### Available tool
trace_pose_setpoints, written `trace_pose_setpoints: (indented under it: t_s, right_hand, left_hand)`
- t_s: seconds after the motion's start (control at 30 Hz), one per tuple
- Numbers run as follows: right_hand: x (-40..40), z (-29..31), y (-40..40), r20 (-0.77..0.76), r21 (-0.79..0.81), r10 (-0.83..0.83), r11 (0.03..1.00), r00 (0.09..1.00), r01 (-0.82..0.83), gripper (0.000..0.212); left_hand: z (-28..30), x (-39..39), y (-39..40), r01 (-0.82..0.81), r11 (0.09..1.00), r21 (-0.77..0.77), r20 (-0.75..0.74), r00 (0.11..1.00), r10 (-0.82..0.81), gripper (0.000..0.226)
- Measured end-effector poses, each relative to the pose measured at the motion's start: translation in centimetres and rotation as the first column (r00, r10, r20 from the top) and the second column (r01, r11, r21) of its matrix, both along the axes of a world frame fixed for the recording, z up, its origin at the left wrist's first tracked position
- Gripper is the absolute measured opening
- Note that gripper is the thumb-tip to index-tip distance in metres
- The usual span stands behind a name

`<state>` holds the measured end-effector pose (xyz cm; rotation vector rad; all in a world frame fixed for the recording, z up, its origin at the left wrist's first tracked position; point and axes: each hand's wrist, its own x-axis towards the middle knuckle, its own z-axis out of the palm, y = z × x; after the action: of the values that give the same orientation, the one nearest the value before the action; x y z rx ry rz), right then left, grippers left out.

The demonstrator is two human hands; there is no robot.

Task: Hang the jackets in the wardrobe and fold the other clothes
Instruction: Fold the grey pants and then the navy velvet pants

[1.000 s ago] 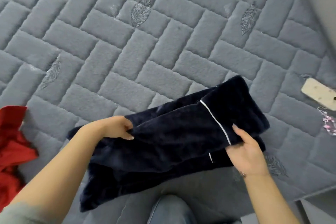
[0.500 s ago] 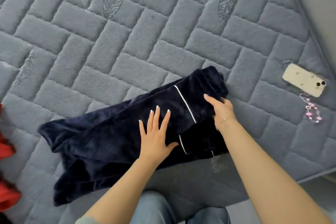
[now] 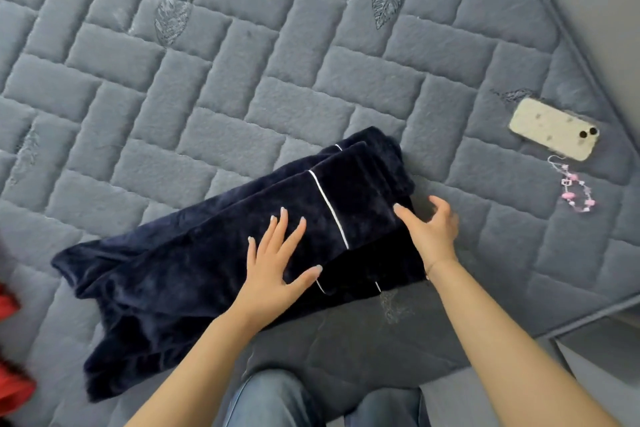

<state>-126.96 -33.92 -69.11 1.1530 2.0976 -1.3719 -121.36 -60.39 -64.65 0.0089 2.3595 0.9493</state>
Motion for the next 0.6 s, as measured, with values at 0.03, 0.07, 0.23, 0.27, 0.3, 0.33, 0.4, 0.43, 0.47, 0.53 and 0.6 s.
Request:
trace_pose_setpoints:
  t_s: [0.03, 0.07, 0.23, 0.27, 0.3, 0.33, 0.4, 0.43, 0.47, 0.53, 0.6]
  right_hand:
    - [-0.3, -0.5, 1.3, 0.009, -0.009, 0.023, 1.0, 1.0, -0.023, 0.062]
    - [-0.5, -1.0, 2.5, 0.02, -0.058, 0.039, 0.998, 0.999, -0.038, 0.051]
    - [-2.6, -3.0, 5.4, 0.016, -0.123, 0.212, 0.97, 0.977, -0.209, 0.05]
    - [-3.2, -3.3, 5.1, 0.015, -0.188, 0.215, 0.96, 0.977, -0.208, 0.05]
    - [-3.8, -3.4, 4.6, 0.027, -0.273, 0.219, 0.94, 0.975, -0.204, 0.055]
    - [-4.3, -3.5, 3.9, 0.05, -0.379, 0.218, 0.907, 0.975, -0.184, 0.068]
    - [-4.8, -3.5, 2.7, 0.087, -0.631, 0.213, 0.767, 0.973, -0.112, 0.084]
    - [-4.8, -3.2, 2.2, 0.075, -0.733, 0.211, 0.675, 0.974, -0.09, 0.081]
    - [-4.9, -2.8, 1.8, 0.058, -0.798, 0.208, 0.598, 0.976, -0.08, 0.077]
    - [-5.0, -1.6, 1.0, 0.061, -0.868, 0.17, 0.495, 0.984, -0.031, 0.071]
    - [-5.1, 0.2, 0.0, 0.091, -0.945, 0.165, 0.327, 0.982, 0.033, 0.069]
  left_hand:
    - [-0.5, -0.5, 1.5, -0.039, 0.999, -0.018, -0.084, 0.996, 0.038, 0.072]
    - [-1.2, -1.0, 3.0, -0.069, 0.996, -0.056, -0.137, 0.989, 0.061, 0.069]
    - [-5.9, -2.4, 9.1, -0.117, 0.974, -0.196, 0.012, 0.992, 0.122, 0.063]
    - [-6.6, -2.3, 9.5, -0.109, 0.97, -0.219, 0.009, 0.993, 0.114, 0.062]
    - [-7.1, -2.2, 9.6, -0.09, 0.966, -0.243, 0.002, 0.996, 0.093, 0.061]
    - [-7.3, -1.9, 9.5, -0.074, 0.962, -0.264, 0.0, 0.997, 0.077, 0.061]
    - [-7.2, -2.0, 9.1, -0.062, 0.961, -0.27, 0.008, 0.998, 0.067, 0.061]
    - [-6.8, -2.1, 9.0, -0.078, 0.967, -0.241, 0.032, 0.996, 0.089, 0.061]
    - [-6.5, -2.8, 9.1, -0.115, 0.973, -0.2, 0.067, 0.989, 0.131, 0.061]
    - [-4.6, -4.4, 8.7, -0.287, 0.958, -0.028, 0.213, 0.934, 0.286, 0.054]
    - [-1.3, -5.5, 7.0, -0.604, 0.761, 0.235, 0.475, 0.755, 0.453, 0.043]
